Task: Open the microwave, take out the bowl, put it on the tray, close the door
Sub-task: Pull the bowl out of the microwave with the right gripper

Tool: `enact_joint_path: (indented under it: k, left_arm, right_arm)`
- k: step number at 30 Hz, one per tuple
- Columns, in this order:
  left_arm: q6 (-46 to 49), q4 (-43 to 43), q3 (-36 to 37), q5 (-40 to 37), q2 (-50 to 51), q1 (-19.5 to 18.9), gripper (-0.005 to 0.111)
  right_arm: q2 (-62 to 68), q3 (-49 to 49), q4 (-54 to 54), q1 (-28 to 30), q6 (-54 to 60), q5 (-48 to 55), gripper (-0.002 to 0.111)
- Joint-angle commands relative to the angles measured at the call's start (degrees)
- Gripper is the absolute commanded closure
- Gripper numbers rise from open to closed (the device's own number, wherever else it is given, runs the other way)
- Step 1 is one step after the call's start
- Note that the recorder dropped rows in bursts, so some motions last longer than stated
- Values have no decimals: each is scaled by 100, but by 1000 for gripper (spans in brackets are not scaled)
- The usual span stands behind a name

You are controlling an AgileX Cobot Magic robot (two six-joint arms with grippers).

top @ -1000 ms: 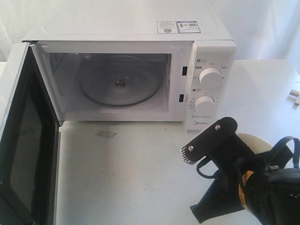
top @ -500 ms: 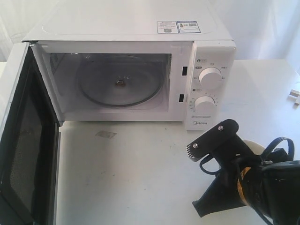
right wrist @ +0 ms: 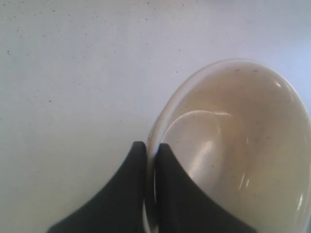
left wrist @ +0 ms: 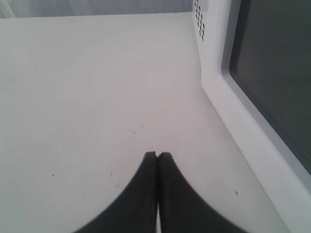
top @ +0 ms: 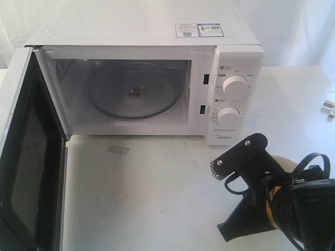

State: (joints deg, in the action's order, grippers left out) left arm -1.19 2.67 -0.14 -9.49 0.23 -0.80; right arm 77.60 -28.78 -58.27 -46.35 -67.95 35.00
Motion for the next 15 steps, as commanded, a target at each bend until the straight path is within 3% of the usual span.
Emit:
enact_joint_path:
  k: [1,5,11,15]
  left_arm:
    - [-2,45,14,332,-23,31,107]
    - [-2,45,14,629,-23,31,107]
    - [-2,45,14,1080,-23,31,107]
    - [-2,45,14,1458,-23,31,107]
  right_arm:
    - [-16,23,-93,26,-18,57,108]
    - [-16,23,-82,26,-18,-43,106]
    - [-16,23,-82,26,-128,-219,90]
    - [-16,23,-82,26,-128,-198,87]
